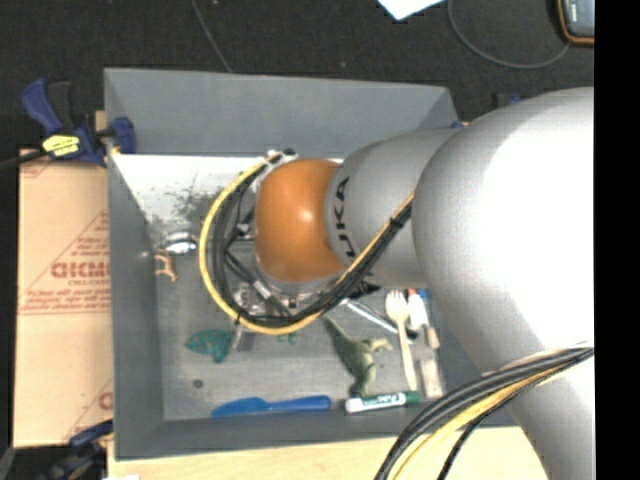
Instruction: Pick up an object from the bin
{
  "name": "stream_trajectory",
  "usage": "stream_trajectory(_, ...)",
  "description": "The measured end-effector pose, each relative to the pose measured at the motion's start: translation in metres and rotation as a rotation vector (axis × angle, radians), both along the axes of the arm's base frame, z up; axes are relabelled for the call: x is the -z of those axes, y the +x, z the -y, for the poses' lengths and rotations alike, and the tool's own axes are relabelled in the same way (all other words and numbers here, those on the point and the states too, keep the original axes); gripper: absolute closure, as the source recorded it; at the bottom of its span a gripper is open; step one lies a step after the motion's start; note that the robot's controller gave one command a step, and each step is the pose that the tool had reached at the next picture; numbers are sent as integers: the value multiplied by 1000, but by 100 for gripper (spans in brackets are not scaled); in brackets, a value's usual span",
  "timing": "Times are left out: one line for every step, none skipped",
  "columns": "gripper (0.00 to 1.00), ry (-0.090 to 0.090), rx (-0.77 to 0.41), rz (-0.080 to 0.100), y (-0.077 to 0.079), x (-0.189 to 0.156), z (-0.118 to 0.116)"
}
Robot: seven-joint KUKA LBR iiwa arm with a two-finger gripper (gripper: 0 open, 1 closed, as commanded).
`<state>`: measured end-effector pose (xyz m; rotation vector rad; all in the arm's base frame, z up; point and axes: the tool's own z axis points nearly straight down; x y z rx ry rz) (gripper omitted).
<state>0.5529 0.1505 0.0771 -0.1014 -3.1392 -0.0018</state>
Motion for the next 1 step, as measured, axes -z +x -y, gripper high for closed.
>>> stream_trajectory(100, -1, 0, -8, -2, -32, 1)
